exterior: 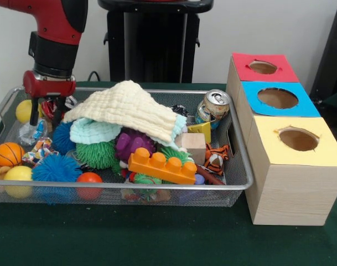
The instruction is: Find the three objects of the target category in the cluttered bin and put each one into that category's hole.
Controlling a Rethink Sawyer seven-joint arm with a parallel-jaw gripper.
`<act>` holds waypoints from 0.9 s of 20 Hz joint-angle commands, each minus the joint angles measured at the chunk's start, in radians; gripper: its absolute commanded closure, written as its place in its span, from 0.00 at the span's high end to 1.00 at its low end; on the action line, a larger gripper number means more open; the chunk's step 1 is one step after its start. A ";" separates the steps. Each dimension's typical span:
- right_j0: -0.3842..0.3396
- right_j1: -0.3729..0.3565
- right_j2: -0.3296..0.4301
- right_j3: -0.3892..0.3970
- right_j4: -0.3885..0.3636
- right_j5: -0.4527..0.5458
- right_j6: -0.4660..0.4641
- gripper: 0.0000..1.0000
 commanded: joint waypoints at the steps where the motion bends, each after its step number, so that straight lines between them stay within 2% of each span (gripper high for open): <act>1: 0.017 0.038 -0.009 -0.068 0.034 0.042 0.167 1.00; 4: 0.033 0.043 -0.022 -0.076 0.044 0.024 0.179 1.00; 10: 0.072 0.071 -0.087 -0.092 0.066 -0.084 0.213 1.00; 15: 0.092 0.095 -0.117 -0.097 0.084 -0.137 0.212 1.00; 18: 0.080 0.097 -0.102 -0.099 0.089 -0.129 0.204 1.00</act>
